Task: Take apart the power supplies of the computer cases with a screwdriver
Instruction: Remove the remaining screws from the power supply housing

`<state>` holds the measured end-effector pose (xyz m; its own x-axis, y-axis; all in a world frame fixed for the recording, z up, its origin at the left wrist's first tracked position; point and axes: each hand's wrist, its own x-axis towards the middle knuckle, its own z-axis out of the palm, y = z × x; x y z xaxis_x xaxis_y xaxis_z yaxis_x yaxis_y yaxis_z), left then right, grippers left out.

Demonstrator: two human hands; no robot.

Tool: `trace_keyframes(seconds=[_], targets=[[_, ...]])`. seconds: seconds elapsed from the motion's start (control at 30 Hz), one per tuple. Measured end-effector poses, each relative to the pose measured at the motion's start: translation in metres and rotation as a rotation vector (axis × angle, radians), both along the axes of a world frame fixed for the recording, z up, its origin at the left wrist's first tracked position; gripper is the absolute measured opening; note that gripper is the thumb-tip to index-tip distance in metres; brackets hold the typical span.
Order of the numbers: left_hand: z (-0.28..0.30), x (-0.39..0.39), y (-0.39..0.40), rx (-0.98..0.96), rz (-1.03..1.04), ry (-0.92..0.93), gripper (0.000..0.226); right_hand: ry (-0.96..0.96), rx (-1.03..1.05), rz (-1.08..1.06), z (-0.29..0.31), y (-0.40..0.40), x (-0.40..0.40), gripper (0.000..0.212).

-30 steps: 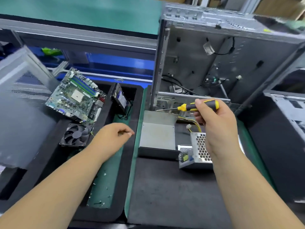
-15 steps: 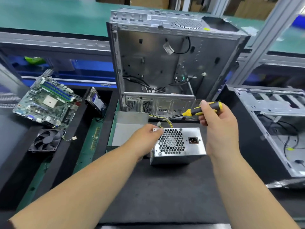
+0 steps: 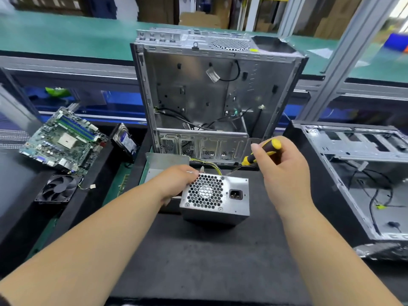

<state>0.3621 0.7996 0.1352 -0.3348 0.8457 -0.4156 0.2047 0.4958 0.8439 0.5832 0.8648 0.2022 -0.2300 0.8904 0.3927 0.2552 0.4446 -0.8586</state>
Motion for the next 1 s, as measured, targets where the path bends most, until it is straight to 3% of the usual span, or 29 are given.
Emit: trace_keyframes(seconds=[0.13, 0.3, 0.4, 0.5, 0.6, 1.0], targets=[[0.007, 0.006, 0.004, 0.005, -0.031, 0.062, 0.016, -0.036, 0.009, 0.021, -0.002, 0.004, 0.0, 0.025], [0.017, 0.018, 0.009, 0.176, -0.057, 0.394, 0.018, -0.039, 0.02, 0.022, 0.0, 0.002, -0.004, 0.025], [0.02, 0.03, 0.016, 0.337, -0.209, 0.588, 0.028, -0.043, 0.033, -0.011, 0.002, 0.002, -0.005, 0.023], [0.015, 0.042, 0.019, 0.331, -0.342, 0.699, 0.038, -0.06, 0.038, -0.034, 0.0, -0.004, -0.005, 0.022], [0.003, 0.047, 0.019, 0.343, -0.321, 0.832, 0.034, -0.047, 0.03, -0.042, 0.0, -0.009, -0.006, 0.021], [-0.005, 0.042, 0.022, 0.395, -0.252, 0.777, 0.024, -0.224, 0.044, -0.001, 0.006, -0.01, -0.015, 0.017]])
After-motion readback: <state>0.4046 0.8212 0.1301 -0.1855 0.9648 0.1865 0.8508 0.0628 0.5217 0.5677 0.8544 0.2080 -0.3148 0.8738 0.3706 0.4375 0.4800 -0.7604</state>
